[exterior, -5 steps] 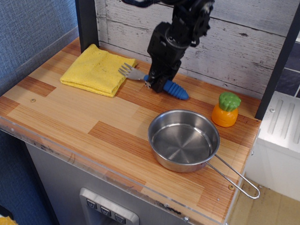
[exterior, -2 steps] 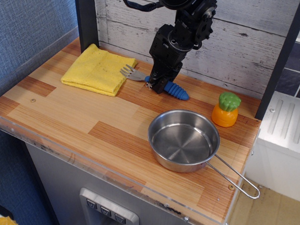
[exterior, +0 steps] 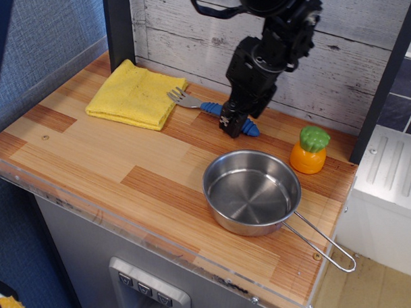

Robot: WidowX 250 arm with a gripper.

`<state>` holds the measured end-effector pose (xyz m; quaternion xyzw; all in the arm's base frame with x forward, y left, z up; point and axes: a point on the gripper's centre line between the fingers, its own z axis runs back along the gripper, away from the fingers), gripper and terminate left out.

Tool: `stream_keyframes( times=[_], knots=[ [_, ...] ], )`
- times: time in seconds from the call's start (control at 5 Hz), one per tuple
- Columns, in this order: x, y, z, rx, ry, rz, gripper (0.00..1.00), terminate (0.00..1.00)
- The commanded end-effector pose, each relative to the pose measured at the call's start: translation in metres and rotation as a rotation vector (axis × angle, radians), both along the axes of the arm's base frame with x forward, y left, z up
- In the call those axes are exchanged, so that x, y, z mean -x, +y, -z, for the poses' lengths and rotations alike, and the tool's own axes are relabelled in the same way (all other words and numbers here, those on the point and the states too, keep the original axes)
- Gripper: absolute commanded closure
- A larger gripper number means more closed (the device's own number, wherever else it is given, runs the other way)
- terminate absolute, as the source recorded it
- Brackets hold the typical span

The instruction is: Put the blue fork in between the cloth and the carrot

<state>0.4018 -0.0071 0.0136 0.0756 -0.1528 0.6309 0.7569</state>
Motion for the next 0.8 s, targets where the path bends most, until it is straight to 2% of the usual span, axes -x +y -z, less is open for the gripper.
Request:
stream_keyframes(
  times=[0.0, 0.4, 0.6],
  knots=[
    [-0.015, -0.007, -0.031, -0.012, -0.066, 0.008, 0.0, 0.0],
    [-0.015, -0.003, -0.061, -0.034, -0.115, 0.053, 0.0, 0.0],
    [-0.009, 0.003, -0.088, -0.054, -0.14, 0.043, 0.0, 0.0]
  ],
)
